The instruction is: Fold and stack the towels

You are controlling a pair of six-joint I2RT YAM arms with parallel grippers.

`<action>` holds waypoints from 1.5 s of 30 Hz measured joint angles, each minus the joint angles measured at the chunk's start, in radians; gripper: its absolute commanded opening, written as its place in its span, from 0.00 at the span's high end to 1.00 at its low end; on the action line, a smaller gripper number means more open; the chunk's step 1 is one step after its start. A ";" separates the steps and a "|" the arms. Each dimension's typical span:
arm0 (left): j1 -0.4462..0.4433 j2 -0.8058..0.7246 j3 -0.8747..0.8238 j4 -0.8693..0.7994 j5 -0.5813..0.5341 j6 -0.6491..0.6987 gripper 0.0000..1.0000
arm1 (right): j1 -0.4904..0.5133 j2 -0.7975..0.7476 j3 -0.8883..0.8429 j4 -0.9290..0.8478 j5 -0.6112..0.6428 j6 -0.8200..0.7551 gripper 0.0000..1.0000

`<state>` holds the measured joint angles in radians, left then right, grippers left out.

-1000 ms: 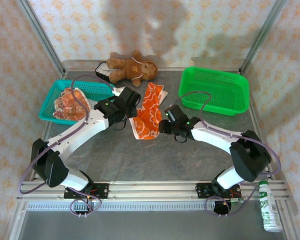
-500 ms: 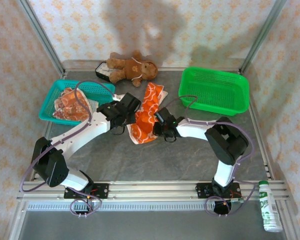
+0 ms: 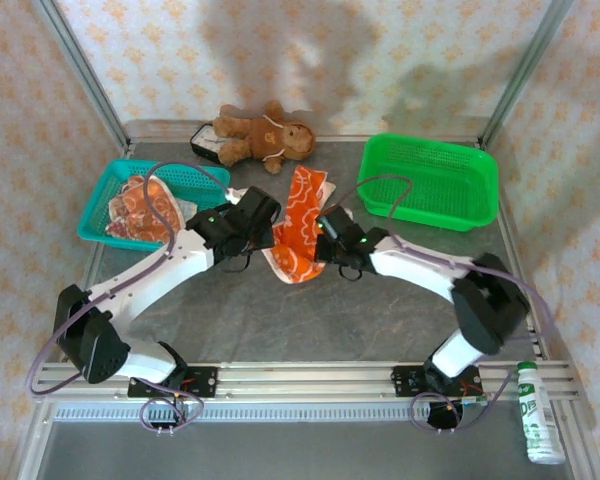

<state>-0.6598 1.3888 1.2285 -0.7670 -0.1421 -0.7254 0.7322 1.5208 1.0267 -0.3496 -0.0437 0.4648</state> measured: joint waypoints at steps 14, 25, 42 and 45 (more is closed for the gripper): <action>-0.008 0.077 -0.095 0.059 -0.031 -0.037 1.00 | -0.105 0.301 0.424 -0.200 -0.044 -0.216 0.51; 0.078 0.266 -0.110 0.098 -0.057 -0.051 1.00 | -0.105 0.176 0.177 -0.135 -0.122 -0.169 0.55; 0.078 0.237 -0.112 0.118 -0.045 -0.051 1.00 | -0.106 0.209 -0.035 0.116 -0.221 -0.028 0.73; 0.078 0.209 -0.113 0.122 -0.041 -0.051 1.00 | -0.108 0.246 -0.035 0.133 -0.231 -0.012 0.94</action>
<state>-0.5816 1.5978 1.1152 -0.6453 -0.1833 -0.7765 0.6247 1.7664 0.9916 -0.2165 -0.2749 0.4530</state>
